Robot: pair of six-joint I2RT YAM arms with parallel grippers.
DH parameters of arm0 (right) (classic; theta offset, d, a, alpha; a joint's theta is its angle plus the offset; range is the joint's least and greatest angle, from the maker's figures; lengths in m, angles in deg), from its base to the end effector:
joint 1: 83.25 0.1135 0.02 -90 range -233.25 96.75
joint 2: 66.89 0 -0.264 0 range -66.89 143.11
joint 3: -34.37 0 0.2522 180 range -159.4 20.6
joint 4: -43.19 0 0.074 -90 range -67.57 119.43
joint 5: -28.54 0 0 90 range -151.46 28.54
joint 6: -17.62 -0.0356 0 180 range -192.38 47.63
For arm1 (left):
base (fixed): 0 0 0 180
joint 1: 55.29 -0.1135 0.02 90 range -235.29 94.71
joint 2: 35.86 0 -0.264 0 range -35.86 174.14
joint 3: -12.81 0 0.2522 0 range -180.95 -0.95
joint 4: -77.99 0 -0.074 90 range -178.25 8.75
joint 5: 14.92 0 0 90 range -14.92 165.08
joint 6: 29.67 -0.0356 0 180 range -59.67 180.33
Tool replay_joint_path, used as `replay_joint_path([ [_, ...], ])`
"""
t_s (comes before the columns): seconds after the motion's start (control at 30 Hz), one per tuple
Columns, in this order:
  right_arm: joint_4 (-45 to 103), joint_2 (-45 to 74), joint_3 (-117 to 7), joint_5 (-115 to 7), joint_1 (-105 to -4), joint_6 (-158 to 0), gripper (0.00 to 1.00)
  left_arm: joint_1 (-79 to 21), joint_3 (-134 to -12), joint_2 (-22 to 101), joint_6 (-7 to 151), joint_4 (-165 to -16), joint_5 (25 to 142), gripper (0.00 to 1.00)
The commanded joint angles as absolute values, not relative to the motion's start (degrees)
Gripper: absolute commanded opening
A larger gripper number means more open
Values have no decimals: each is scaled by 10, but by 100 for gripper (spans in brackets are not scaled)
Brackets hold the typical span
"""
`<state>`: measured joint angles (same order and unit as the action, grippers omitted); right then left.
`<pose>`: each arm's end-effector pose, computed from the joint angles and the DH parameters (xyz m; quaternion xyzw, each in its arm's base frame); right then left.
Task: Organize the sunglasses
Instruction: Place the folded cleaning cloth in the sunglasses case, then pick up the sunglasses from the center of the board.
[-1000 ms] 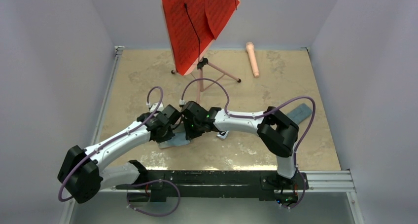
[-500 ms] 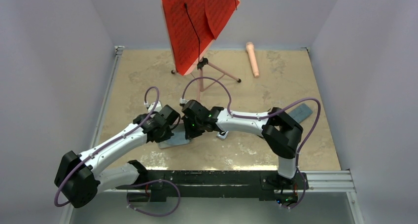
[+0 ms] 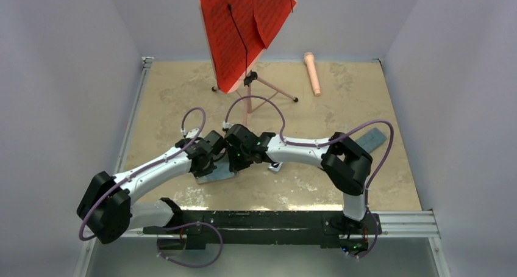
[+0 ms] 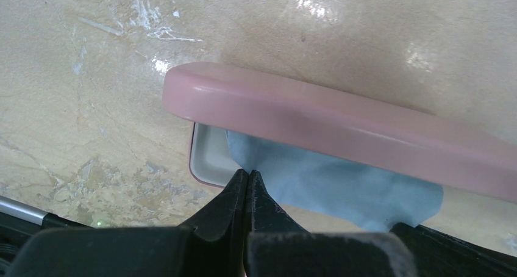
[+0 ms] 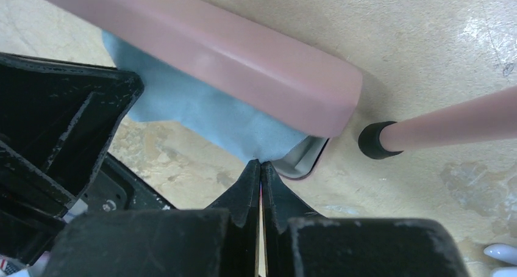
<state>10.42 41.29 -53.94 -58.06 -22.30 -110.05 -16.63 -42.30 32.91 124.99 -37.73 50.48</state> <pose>0.1953 0.3560 0.1915 -0.2004 0.9255 0.2611 0.1874 0.1589 -0.1082 0.1960 -0.2404 0.9417 0.0509 0.2298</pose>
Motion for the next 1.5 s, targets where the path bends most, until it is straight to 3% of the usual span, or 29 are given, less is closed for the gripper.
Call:
replay_joint_path([
  [0.0, 117, 432, -553, -603, -229, -1094, 0, -165, -429, 358, 1282, -372, 480, 0],
  [0.17, 116, 440, -556, -613, -229, -1091, 0, -166, -431, 377, 1291, -369, 477, 0],
  [0.47, 110, 443, -558, -621, -229, -1109, 1, -166, -437, 375, 1302, -347, 469, 21],
  [0.63, 112, 433, -555, -602, -228, -1131, 22, -166, -449, 358, 1301, -328, 474, 32],
  [0.67, 114, 431, -553, -598, -228, -1134, 26, -165, -450, 352, 1299, -328, 474, 41],
  [0.83, 112, 413, -546, -596, -229, -1143, 37, -165, -452, 319, 1293, -319, 483, 52],
  [0.93, 116, 388, -535, -599, -228, -1148, 53, -165, -450, 288, 1283, -319, 501, 62],
  [1.0, 119, 364, -518, -600, -227, -1157, 59, -165, -449, 260, 1281, -316, 514, 75],
  [1.1, 136, 315, -475, -608, -227, -1178, 76, -165, -449, 213, 1279, -303, 529, 95],
  [1.17, 142, 279, -444, -613, -227, -1193, 78, -165, -448, 177, 1278, -291, 536, 100],
  [1.47, 113, 113, -294, -721, -269, -1336, 78, -165, -450, 61, 1278, -246, 552, 100],
])
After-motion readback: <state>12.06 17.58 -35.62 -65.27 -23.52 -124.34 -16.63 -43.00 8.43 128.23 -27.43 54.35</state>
